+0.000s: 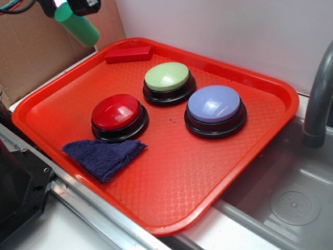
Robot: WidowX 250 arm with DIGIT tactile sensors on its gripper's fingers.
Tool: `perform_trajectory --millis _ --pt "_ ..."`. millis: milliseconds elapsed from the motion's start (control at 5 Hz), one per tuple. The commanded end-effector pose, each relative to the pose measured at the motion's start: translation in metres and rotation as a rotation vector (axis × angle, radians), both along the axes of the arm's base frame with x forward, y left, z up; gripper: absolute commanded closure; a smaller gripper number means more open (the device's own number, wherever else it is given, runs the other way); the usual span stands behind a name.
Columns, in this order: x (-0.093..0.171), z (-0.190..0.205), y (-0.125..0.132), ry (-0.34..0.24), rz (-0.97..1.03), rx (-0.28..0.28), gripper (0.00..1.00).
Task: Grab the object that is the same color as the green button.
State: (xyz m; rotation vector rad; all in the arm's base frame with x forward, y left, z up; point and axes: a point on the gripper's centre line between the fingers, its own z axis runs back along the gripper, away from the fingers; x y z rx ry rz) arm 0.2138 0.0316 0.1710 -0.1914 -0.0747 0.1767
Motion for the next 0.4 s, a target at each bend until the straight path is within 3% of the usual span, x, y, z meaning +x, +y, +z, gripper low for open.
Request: perform_trajectory --millis 0,200 --pt "0.004 0.024 0.0321 -0.116 -0.014 0.024 1.0" --pt "0.0076 0.0219 0.0353 -0.08 -0.03 0.003 1.0"
